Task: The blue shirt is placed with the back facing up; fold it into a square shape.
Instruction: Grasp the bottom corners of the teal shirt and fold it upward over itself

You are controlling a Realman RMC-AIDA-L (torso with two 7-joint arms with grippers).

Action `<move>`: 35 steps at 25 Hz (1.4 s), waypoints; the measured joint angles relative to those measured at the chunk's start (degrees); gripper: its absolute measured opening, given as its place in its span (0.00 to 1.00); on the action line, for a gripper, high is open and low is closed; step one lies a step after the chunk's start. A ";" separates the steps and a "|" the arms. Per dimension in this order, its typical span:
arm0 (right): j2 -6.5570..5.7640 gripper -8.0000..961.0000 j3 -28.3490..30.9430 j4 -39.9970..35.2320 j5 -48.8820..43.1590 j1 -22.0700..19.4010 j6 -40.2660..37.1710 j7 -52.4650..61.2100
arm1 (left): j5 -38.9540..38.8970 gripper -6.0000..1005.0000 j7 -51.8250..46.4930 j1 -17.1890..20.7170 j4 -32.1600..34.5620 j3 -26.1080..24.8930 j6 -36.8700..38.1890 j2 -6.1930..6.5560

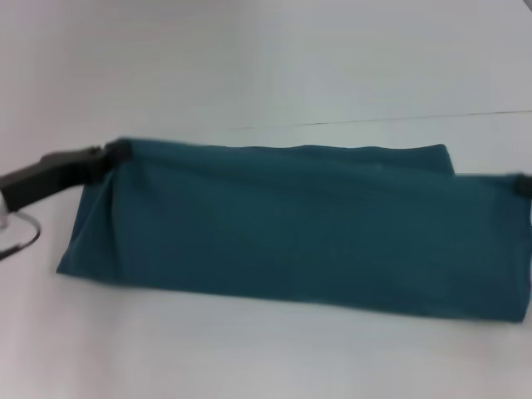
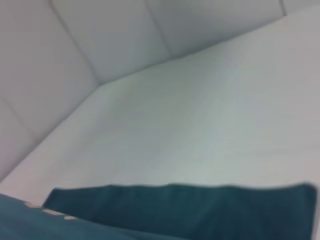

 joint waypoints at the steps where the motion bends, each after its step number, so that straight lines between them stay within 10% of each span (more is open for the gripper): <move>1: -0.01 0.12 -0.15 0.67 0.00 0.86 1.84 -0.31 | -0.47 0.02 0.51 -0.94 -0.52 0.25 -2.67 -0.27; 17: 0.66 0.13 -9.22 11.49 0.19 13.63 30.94 -5.31 | -7.13 0.02 3.19 -4.88 -3.56 9.55 -25.63 -2.36; 35: 0.85 0.14 -14.31 14.99 3.87 17.28 40.98 -9.51 | -8.93 0.02 6.99 -7.26 -7.44 9.84 -36.58 -2.38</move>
